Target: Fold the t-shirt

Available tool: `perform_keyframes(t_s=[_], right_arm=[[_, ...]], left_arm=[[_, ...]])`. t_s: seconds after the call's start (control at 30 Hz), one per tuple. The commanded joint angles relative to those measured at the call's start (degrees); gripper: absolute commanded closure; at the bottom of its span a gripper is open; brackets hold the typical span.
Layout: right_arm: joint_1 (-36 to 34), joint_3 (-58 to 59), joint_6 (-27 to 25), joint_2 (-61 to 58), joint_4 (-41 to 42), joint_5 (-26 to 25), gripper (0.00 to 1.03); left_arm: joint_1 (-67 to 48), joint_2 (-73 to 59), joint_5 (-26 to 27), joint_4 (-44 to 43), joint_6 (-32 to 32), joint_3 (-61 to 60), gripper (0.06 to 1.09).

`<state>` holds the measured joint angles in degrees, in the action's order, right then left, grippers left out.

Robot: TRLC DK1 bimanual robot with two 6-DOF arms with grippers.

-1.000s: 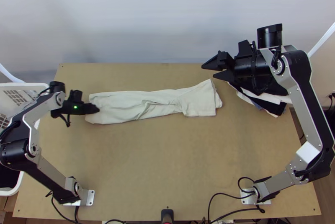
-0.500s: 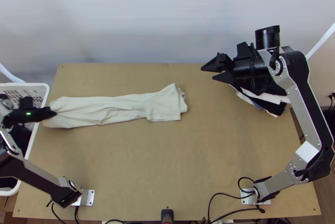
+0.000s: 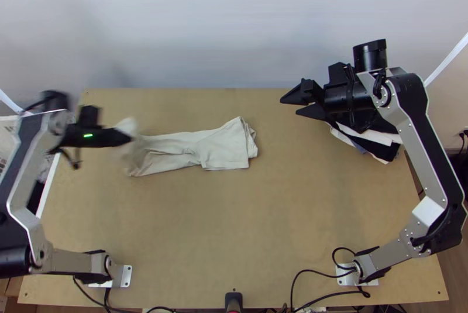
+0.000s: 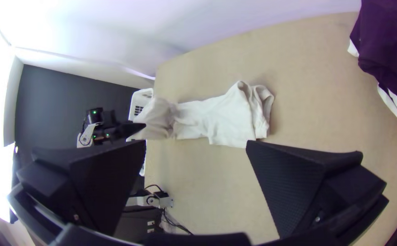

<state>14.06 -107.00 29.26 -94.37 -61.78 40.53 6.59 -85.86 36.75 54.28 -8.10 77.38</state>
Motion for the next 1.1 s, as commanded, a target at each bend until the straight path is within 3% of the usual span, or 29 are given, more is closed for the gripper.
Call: perform_keyframes(t_s=[0.0, 0.53, 1.07], right_arm=[[-1.6, 1.1, -1.0, 1.7, 0.2, 0.1, 0.03], [-2.9, 3.6, -2.1, 3.0, 0.2, -0.4, 0.03], [-3.0, 5.4, -2.7, 3.1, 0.2, -2.5, 0.03]], left_arm=[[-6.9, -0.2, 0.3, -4.2, 9.6, -1.4, 1.04], [-24.4, -15.2, -6.1, -8.2, 19.8, 12.5, 1.05], [-32.8, -29.4, -8.7, -6.5, 23.7, 29.7, 1.05]])
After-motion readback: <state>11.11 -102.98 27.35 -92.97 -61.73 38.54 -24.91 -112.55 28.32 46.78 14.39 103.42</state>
